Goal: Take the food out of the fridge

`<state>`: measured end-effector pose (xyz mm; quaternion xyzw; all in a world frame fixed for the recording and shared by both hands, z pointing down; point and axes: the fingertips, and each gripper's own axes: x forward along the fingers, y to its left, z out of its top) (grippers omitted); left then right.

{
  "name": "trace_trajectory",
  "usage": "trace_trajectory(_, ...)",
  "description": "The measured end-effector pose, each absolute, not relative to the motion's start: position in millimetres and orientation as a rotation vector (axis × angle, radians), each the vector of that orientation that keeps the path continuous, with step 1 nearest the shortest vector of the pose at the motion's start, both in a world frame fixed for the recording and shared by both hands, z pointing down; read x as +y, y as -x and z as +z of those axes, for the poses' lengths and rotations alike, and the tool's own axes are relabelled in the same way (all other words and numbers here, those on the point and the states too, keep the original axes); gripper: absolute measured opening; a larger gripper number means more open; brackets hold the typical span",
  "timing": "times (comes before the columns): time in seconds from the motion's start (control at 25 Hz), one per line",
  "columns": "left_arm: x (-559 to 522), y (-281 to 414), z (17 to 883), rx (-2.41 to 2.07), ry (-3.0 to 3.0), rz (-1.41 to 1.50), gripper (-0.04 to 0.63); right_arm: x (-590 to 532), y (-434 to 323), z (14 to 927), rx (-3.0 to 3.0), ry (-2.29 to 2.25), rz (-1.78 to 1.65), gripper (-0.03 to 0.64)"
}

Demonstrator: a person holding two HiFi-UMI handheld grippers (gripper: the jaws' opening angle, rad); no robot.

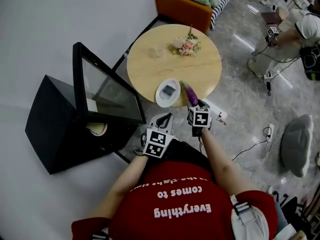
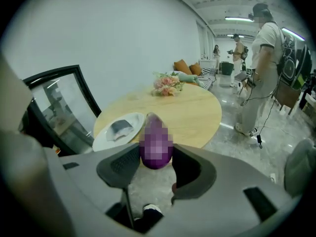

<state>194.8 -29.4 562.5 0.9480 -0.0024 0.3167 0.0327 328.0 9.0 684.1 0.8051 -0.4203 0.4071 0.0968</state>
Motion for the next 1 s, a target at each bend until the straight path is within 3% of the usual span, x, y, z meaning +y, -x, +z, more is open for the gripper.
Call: trace_trajectory(1.0, -62.7, -216.3, 573.0, -0.056, -2.892, 1.008, 0.009, -14.4, -303.1, 718.5, -1.356, -2.058, 1.042, 0.213)
